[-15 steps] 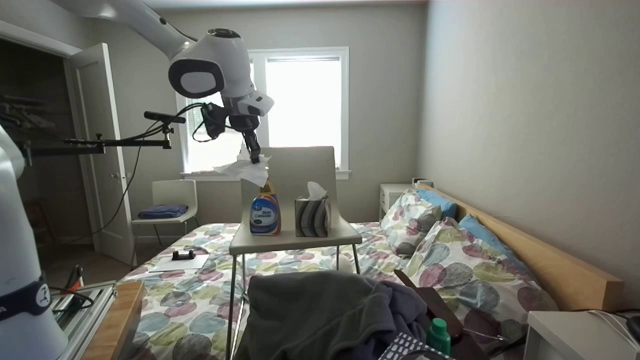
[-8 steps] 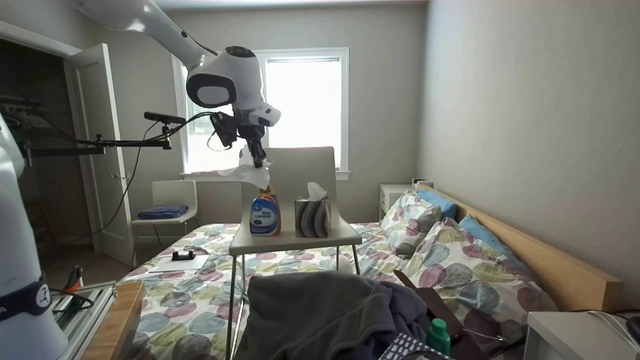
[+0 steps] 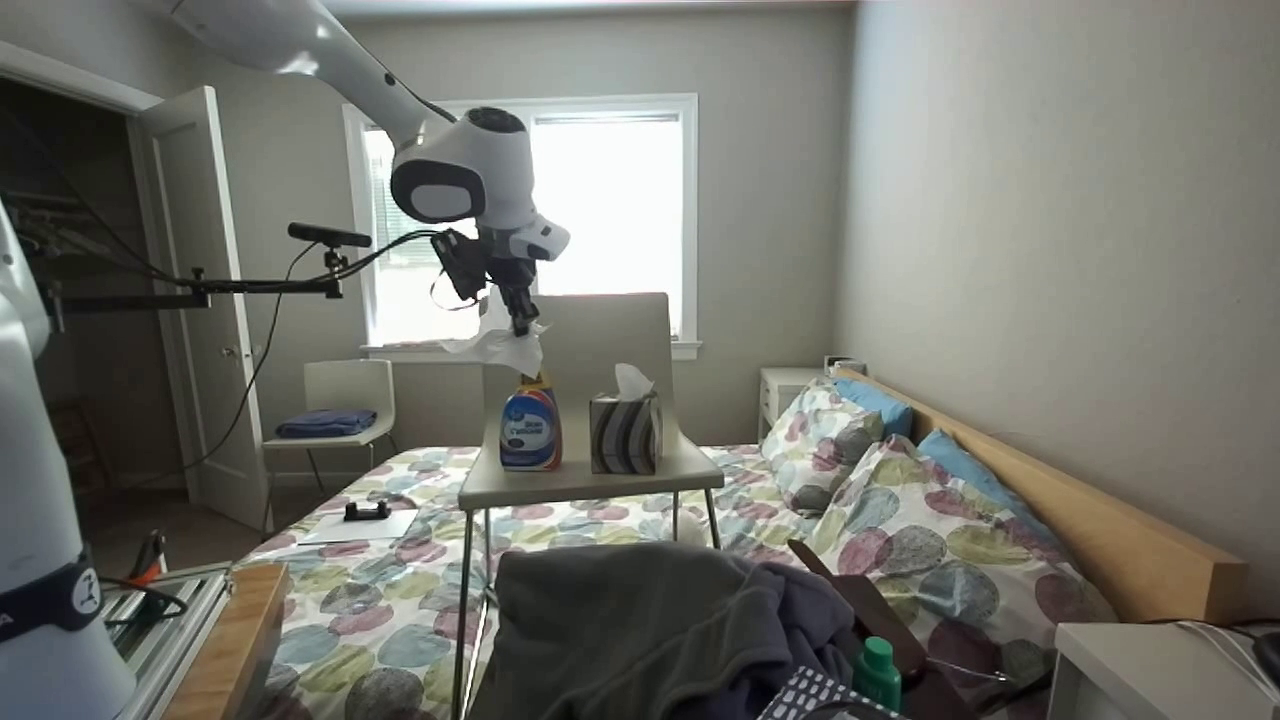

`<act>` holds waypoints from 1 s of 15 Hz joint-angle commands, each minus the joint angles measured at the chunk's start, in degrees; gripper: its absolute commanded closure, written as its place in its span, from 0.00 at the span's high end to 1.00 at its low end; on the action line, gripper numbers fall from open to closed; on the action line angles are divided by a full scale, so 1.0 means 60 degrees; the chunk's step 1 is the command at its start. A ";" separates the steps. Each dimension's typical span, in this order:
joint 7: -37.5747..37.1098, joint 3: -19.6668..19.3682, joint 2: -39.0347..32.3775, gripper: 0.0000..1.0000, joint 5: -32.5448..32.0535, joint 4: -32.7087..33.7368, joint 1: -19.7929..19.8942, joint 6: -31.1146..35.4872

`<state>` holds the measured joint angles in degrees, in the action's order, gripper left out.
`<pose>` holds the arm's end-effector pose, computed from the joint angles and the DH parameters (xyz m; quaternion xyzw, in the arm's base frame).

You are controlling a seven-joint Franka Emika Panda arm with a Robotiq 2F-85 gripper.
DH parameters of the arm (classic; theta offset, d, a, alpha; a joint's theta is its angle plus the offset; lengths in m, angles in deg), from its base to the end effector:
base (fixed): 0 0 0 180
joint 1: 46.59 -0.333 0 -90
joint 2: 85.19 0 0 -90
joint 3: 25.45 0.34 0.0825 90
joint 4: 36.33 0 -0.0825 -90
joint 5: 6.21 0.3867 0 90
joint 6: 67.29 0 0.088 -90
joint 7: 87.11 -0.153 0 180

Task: Use the white napkin to wipe the nozzle on the spray bottle.

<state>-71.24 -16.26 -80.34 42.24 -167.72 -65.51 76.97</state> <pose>0.4762 0.2703 0.3999 -0.9465 -0.0677 -0.1112 0.2954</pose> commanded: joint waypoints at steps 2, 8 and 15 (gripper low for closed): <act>0.0940 0.0337 -0.0303 0.01 0.0158 0.0142 0.0170 0.0273; 0.1808 0.0464 -0.0205 0.01 0.0812 0.0093 0.0175 -0.0245; 0.2041 0.0432 0.0060 0.01 0.1747 -0.0068 0.0399 -0.0079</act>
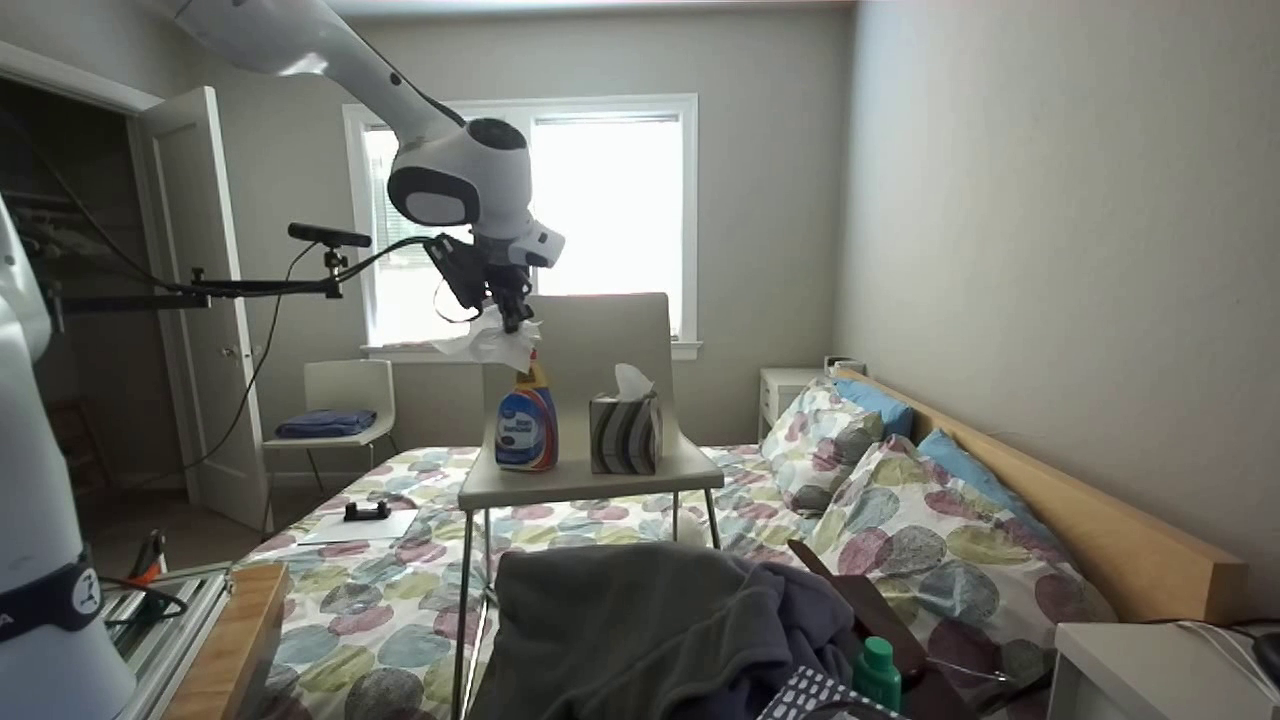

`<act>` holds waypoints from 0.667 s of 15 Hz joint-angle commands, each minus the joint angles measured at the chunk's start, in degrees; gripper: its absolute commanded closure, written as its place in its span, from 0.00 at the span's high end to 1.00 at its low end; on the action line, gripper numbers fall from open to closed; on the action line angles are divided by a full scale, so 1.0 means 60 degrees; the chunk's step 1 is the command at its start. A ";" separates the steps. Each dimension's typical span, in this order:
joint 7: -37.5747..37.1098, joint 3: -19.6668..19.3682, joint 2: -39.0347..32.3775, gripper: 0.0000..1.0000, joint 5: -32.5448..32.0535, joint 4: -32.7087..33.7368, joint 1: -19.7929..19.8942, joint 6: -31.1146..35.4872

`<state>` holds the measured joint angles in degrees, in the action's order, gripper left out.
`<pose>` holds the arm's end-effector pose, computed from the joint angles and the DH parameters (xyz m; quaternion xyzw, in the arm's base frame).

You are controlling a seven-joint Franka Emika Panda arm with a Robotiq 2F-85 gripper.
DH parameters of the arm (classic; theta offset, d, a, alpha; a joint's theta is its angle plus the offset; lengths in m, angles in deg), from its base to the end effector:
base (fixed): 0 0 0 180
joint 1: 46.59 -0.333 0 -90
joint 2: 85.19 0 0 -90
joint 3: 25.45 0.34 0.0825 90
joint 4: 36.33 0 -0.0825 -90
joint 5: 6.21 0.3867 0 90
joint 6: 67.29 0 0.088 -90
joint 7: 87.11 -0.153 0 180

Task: Use the white napkin to wipe the nozzle on the spray bottle.

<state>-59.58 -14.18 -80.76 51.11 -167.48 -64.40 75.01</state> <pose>0.4687 0.2844 0.3972 -0.9269 -0.1178 -0.1164 0.3368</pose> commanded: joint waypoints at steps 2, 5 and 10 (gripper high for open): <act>0.0071 0.0067 0.0140 0.01 0.0278 -0.0143 0.0303 0.0278; 0.0422 0.0072 0.0335 0.01 0.0574 -0.0135 0.0301 -0.0275; 0.0627 0.0180 0.0732 0.01 0.0421 -0.0302 0.0228 -0.0915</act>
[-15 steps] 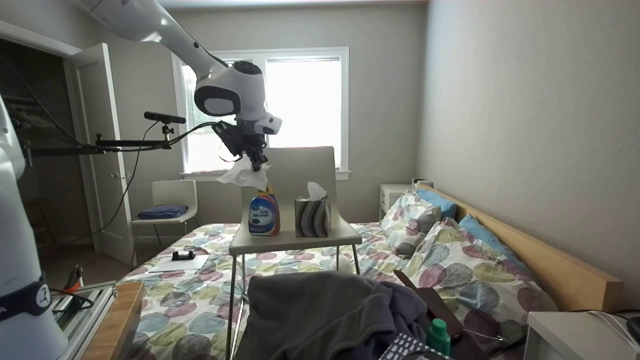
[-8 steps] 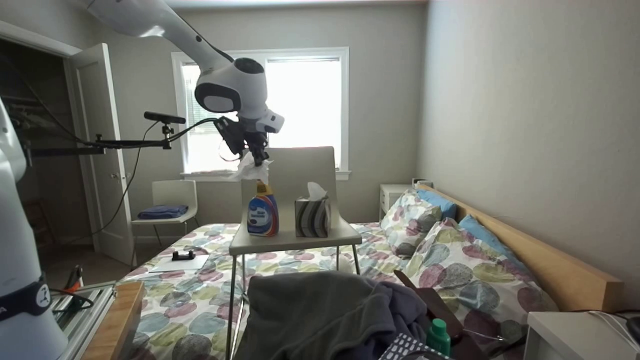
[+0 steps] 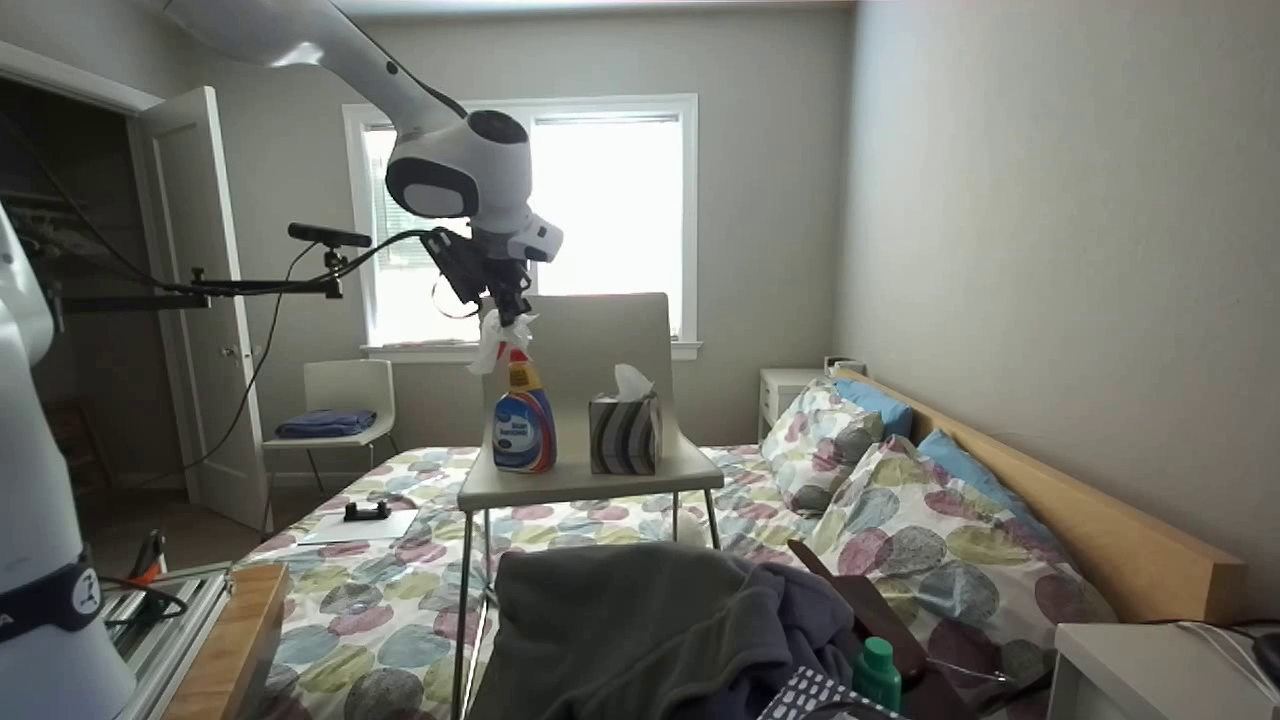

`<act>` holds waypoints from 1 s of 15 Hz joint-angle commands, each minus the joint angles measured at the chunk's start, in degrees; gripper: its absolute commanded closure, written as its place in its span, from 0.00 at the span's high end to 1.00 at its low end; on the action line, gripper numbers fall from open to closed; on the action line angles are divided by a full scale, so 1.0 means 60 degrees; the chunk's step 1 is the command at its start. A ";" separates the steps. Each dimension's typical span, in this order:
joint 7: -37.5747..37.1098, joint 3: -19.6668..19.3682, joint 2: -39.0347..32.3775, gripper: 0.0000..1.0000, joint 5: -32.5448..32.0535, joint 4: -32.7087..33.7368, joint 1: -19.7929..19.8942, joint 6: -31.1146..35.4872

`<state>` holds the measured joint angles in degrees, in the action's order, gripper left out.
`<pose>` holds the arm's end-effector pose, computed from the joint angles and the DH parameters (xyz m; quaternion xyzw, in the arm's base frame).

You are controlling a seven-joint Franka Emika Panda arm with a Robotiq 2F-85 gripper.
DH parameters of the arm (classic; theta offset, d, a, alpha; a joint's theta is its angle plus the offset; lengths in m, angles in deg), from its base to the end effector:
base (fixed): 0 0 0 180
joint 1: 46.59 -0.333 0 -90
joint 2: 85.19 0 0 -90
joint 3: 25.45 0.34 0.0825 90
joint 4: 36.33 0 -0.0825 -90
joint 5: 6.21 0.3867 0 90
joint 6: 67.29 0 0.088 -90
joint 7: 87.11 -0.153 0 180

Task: Use the white napkin to wipe the nozzle on the spray bottle.

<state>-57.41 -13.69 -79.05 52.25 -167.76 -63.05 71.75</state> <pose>0.4620 0.2818 0.4074 -0.9200 -0.1348 -0.1118 0.3506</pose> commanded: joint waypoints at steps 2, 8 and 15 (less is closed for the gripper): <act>0.0285 0.0122 0.0681 0.01 0.0202 -0.0370 -0.0029 -0.0626; 0.0145 0.0209 0.1248 0.01 -0.0001 -0.0688 -0.0049 -0.0606; 0.0313 0.0149 0.0860 0.01 0.0142 -0.0787 -0.0011 -0.0090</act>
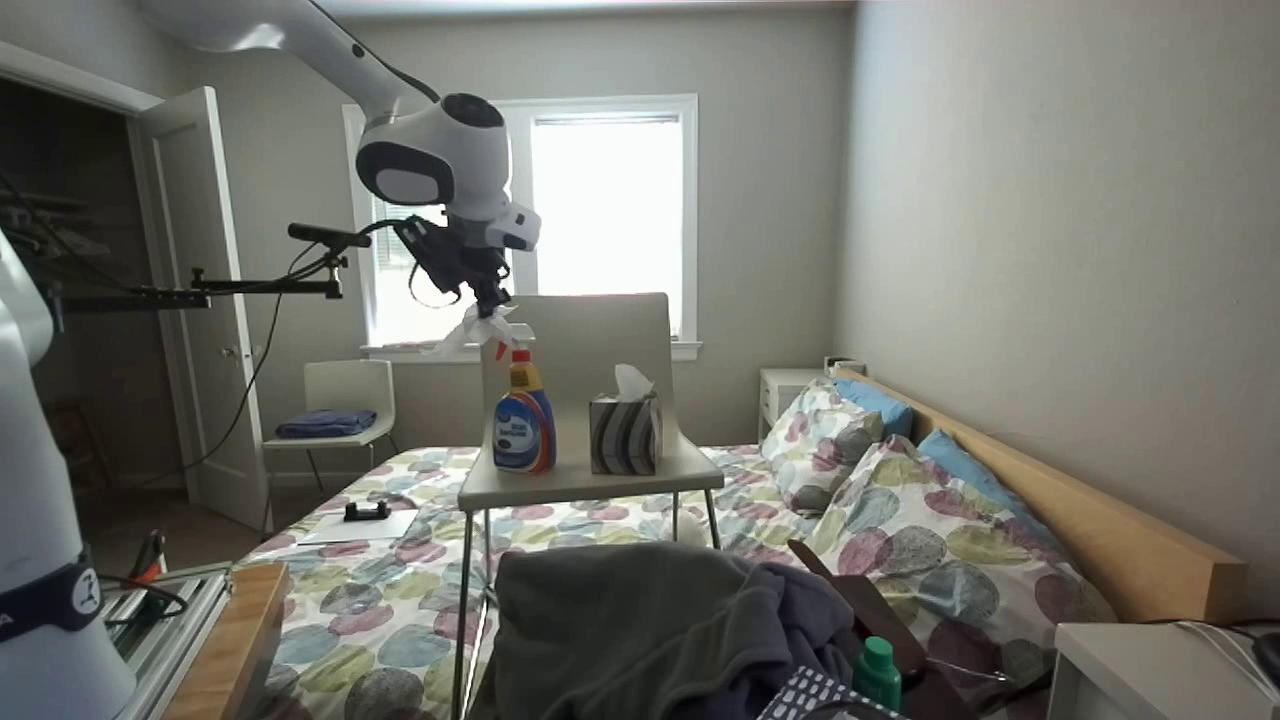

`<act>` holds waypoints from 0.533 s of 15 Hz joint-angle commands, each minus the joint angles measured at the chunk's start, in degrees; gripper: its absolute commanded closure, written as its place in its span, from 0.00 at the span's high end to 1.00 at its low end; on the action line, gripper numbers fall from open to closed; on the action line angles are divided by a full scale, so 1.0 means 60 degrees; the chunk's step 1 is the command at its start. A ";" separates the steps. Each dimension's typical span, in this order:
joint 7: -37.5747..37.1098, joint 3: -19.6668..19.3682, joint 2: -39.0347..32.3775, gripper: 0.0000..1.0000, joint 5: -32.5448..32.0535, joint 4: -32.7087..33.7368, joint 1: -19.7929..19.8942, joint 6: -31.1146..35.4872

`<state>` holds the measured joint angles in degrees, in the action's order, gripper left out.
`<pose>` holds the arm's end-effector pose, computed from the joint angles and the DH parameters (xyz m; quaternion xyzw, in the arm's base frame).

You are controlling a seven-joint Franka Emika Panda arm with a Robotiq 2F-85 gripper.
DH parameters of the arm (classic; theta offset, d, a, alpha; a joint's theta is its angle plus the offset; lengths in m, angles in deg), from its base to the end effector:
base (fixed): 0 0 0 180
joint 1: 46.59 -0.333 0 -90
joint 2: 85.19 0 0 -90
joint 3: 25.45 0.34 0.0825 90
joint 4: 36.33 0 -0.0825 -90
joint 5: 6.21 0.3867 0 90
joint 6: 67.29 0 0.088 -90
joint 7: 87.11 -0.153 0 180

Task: Use the white napkin to wipe the nozzle on the spray bottle.

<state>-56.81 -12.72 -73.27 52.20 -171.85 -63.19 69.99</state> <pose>0.4282 0.2808 0.4210 -0.9163 -0.1597 -0.1128 0.3495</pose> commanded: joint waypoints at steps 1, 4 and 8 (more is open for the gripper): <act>0.0219 -0.0015 -0.0177 0.01 0.0173 -0.0099 0.0007 0.0235; 0.0109 -0.0011 -0.0479 0.01 0.0078 -0.0029 0.0041 0.0261; 0.0030 -0.0030 -0.0759 0.01 0.0051 0.0041 0.0111 0.0399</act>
<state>-56.79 -12.93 -76.02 52.21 -172.44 -62.89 71.52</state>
